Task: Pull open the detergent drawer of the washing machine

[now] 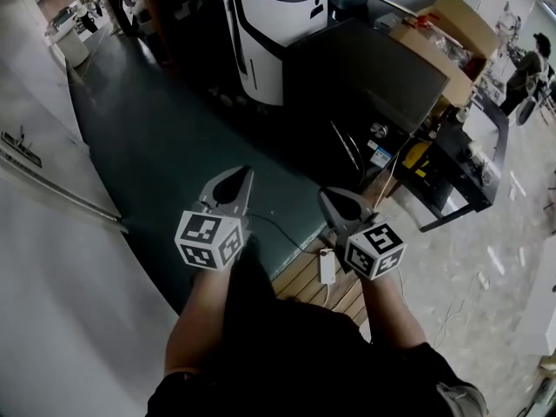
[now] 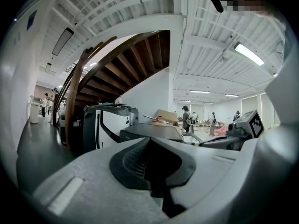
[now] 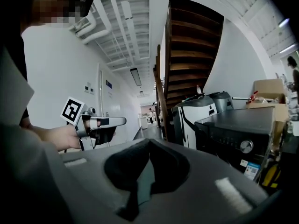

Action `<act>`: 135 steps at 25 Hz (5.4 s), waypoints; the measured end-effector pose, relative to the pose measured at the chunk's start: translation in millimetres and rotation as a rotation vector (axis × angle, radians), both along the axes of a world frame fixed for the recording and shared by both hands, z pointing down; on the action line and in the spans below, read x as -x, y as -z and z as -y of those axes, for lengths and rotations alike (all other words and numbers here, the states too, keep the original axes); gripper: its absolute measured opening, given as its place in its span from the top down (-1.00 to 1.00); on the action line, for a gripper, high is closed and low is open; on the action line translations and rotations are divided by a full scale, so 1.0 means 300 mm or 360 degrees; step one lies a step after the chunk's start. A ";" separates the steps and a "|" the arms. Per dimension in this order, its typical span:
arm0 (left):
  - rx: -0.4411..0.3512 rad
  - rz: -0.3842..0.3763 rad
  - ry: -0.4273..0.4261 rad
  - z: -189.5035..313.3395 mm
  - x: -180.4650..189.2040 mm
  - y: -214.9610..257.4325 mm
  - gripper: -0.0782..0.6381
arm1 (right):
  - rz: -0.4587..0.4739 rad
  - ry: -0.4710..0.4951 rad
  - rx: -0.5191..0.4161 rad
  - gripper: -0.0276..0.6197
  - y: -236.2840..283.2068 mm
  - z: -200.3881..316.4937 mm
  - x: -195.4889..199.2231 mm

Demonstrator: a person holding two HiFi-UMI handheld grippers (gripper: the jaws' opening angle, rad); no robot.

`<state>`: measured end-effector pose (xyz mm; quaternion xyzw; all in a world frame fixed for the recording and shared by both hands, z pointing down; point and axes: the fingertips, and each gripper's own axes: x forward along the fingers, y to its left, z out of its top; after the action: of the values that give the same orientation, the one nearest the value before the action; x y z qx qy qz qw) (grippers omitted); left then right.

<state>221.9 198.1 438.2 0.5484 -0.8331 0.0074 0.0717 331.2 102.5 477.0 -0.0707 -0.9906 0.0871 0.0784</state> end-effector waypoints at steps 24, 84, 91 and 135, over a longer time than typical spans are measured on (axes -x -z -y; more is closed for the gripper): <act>0.0020 -0.0058 0.0085 0.004 1.193 -0.030 0.76 | -0.0129 -0.0079 -0.0142 0.91 0.099 0.102 1.173; 0.0395 -0.0223 -0.1245 1.366 1.808 -0.071 0.75 | -0.0437 -0.1270 0.0275 0.91 -0.006 1.061 1.619; 0.0434 -0.0267 -0.1346 1.365 1.822 -0.177 0.75 | -0.0506 -0.1371 0.0322 0.90 -0.089 1.004 1.615; 0.0888 -0.0261 -0.1473 1.543 1.678 -0.609 0.21 | -0.0561 -0.1569 0.0550 0.23 -0.475 1.254 1.506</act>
<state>-281.5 -264.8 620.9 0.8168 -0.4628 0.2160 0.2682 -120.6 -273.7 619.7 0.4054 -0.8495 0.2854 0.1802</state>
